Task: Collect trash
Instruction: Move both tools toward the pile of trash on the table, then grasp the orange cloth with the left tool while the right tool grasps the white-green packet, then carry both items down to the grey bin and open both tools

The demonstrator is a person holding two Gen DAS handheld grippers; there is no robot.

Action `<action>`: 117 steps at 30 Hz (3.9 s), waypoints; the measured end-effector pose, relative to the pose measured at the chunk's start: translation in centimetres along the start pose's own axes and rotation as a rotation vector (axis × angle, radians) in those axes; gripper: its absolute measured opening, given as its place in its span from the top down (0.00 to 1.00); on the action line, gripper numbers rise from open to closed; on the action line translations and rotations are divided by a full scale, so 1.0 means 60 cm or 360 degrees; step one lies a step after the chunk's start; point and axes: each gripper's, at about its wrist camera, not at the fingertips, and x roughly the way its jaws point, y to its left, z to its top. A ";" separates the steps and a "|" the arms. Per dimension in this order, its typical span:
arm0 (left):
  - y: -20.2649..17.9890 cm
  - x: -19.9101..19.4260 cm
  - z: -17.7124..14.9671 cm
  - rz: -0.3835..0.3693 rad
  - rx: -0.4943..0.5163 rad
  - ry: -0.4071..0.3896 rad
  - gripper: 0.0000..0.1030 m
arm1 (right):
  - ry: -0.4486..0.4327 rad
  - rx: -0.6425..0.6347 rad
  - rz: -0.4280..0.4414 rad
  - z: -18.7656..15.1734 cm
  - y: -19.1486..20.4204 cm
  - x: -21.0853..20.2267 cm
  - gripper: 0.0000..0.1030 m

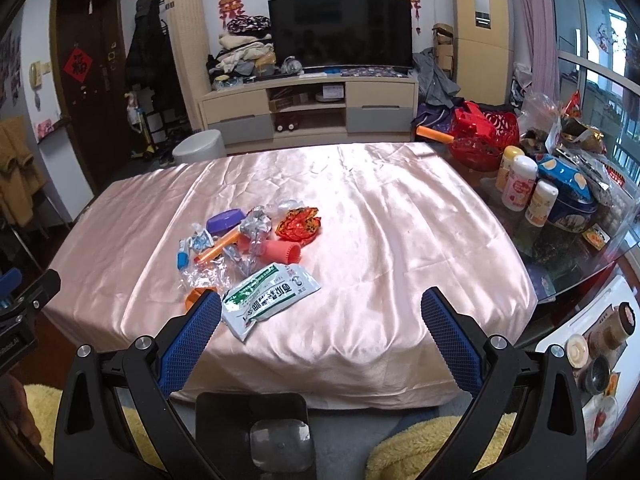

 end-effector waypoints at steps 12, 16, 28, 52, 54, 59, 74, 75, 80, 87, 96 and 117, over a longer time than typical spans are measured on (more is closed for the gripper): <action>0.008 0.097 -0.036 -0.0052 0.0024 0.0245 0.08 | 0.0290 -0.0024 0.0069 -0.037 0.021 0.124 0.03; 0.010 0.125 -0.050 -0.0088 0.0023 0.0309 0.08 | 0.0378 -0.0020 0.0126 -0.044 0.032 0.163 0.17; -0.016 0.190 -0.070 -0.0286 0.0024 0.0462 0.21 | 0.0566 -0.0002 0.0263 -0.042 0.075 0.260 0.37; -0.106 0.285 -0.067 -0.0652 0.0021 0.0595 0.43 | 0.0485 -0.0122 0.0316 -0.014 0.061 0.292 0.77; -0.114 0.291 -0.066 -0.0641 0.0038 0.0584 0.43 | 0.0484 -0.0126 0.0312 -0.016 0.056 0.288 0.80; -0.128 0.292 -0.065 -0.0623 0.0098 0.0569 0.60 | 0.0478 -0.0117 0.0281 -0.020 0.036 0.277 0.85; -0.108 0.217 -0.090 -0.0622 0.0082 0.0533 0.95 | 0.0446 -0.0127 0.0382 -0.067 0.024 0.198 0.87; -0.107 0.207 -0.091 -0.0613 0.0090 0.0521 0.95 | 0.0438 -0.0136 0.0389 -0.070 0.026 0.187 0.87; -0.100 0.154 -0.102 -0.0588 0.0134 0.0480 0.95 | 0.0406 -0.0200 0.0411 -0.088 0.036 0.135 0.88; -0.084 0.113 -0.174 -0.0563 0.0119 0.0571 0.95 | 0.0478 -0.0279 0.0410 -0.155 0.055 0.107 0.88; -0.073 0.126 -0.277 -0.0551 0.0058 0.0734 0.95 | 0.0698 -0.0201 0.0444 -0.248 0.043 0.143 0.87; -0.095 0.161 -0.340 -0.0642 0.0118 0.0881 0.89 | 0.0801 -0.0150 0.0539 -0.285 0.044 0.174 0.73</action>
